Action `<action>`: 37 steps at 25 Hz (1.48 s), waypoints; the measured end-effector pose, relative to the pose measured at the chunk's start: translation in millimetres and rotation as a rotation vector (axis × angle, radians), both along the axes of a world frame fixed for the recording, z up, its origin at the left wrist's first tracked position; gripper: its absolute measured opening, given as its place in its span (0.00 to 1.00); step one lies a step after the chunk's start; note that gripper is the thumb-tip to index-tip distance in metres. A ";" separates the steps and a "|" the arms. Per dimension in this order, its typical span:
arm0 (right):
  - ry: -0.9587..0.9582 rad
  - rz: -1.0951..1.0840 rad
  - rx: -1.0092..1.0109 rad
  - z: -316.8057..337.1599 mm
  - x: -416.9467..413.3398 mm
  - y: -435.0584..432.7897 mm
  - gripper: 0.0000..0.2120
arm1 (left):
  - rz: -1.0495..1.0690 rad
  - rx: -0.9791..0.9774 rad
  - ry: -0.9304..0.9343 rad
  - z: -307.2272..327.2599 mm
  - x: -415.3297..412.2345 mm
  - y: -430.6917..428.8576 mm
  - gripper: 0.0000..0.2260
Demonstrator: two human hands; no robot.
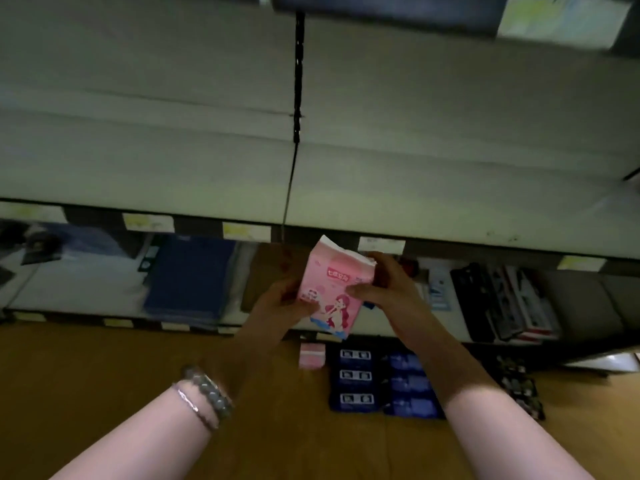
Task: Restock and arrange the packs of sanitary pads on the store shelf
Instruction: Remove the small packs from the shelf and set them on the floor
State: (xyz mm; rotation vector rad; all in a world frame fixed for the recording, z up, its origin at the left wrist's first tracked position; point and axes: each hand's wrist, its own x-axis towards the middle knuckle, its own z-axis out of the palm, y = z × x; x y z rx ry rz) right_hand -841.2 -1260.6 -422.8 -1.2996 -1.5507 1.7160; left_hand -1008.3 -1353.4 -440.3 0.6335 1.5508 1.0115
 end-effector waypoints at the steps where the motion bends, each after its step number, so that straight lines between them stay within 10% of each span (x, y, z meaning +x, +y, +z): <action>1: -0.008 0.003 -0.004 -25.8 0.4 4.9 0.27 | 0.006 -0.016 -0.014 -27.1 0.0 4.2 0.20; 9: -0.072 0.067 -0.071 -244.4 -4.4 10.8 0.29 | 0.096 -0.170 -0.139 -240.9 2.3 8.4 0.14; 19: -0.501 0.525 0.119 -457.4 -4.8 0.2 0.27 | -0.280 -0.238 0.004 -452.9 3.5 -3.2 0.14; 37: -0.856 0.741 0.457 -565.7 8.7 -34.1 0.39 | -0.614 -0.395 0.215 -517.5 18.4 -14.2 0.27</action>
